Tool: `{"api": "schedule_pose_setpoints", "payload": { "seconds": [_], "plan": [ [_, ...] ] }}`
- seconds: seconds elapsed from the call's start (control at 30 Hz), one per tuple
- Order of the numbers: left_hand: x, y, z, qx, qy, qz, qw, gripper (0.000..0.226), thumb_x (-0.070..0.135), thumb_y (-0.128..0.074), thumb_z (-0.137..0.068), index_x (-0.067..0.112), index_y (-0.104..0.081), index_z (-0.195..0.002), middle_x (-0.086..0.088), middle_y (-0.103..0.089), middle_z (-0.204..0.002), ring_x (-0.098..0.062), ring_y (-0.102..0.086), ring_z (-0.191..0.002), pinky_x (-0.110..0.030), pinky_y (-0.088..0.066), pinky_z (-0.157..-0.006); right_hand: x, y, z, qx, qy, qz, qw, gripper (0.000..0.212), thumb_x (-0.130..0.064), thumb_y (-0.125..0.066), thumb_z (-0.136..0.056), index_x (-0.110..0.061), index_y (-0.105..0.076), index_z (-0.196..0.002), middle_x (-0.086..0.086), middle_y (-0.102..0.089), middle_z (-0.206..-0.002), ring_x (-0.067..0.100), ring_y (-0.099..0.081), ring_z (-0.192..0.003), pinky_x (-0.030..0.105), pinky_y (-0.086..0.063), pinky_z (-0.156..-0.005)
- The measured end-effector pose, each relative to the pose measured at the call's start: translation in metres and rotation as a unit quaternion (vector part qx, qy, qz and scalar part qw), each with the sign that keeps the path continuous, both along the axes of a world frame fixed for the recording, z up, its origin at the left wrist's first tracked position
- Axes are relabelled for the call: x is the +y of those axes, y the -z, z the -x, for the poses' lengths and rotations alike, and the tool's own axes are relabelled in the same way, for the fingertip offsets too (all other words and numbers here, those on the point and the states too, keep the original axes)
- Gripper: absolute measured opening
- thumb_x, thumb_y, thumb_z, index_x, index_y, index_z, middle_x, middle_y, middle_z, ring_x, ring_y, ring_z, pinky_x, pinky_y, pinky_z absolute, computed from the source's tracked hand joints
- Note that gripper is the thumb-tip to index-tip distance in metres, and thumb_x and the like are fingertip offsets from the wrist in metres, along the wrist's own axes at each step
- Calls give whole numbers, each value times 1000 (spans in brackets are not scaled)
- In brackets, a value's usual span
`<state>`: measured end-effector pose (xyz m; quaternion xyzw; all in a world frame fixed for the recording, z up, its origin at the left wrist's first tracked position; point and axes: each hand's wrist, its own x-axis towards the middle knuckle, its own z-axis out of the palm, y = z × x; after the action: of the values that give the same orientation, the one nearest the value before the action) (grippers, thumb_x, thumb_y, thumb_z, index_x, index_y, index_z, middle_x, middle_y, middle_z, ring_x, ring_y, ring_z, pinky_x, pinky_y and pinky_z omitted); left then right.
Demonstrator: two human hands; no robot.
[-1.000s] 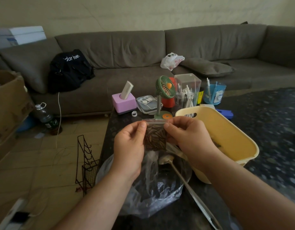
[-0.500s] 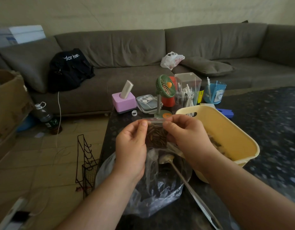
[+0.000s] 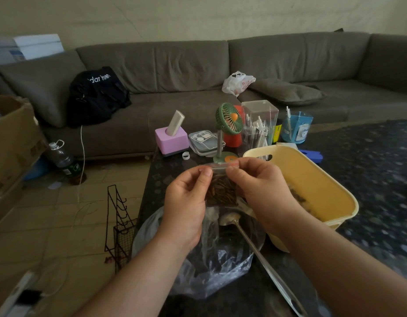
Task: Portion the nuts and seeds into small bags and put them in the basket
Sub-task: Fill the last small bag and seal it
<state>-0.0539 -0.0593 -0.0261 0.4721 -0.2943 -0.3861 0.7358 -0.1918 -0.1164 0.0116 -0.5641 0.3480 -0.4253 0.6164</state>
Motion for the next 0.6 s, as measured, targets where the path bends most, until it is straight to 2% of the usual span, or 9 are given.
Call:
{"api": "schedule_pose_setpoints", "payload": {
  "seconds": [0.13,0.3,0.4,0.6],
  "plan": [
    [0,0,2,-25,4,2,1000,19,16,-64,-104,5,-76,-114,-18,-79,-111,-34,-75,-109,-47,-61,-95,0,2,-2,4,-2,24,1000,3,-10,-72,-97,-8,-75,-98,17,-79,-91,29,-78,-86,37,-64,-74],
    [1,0,3,-63,-15,5,998,15,12,-62,-105,8,-76,-109,-12,-81,-105,-26,-78,-100,-35,-62,-85,0,4,-3,10,1,35,999,7,-10,-73,-96,-13,-75,-90,18,-78,-89,28,-78,-82,37,-64,-71],
    [1,0,4,-72,-19,5,997,17,12,-61,-106,4,-75,-112,-12,-81,-104,-24,-78,-99,-34,-62,-85,0,5,-4,19,6,44,999,11,-11,-73,-96,-15,-76,-87,17,-78,-86,26,-77,-80,39,-64,-72],
    [2,-1,5,-55,-25,4,998,15,13,-63,-105,6,-76,-110,-11,-81,-103,-25,-78,-100,-38,-62,-87,1,3,-4,-10,-15,12,1000,3,-9,-72,-97,-8,-75,-97,15,-79,-89,26,-78,-83,36,-64,-74]
  ]
}}
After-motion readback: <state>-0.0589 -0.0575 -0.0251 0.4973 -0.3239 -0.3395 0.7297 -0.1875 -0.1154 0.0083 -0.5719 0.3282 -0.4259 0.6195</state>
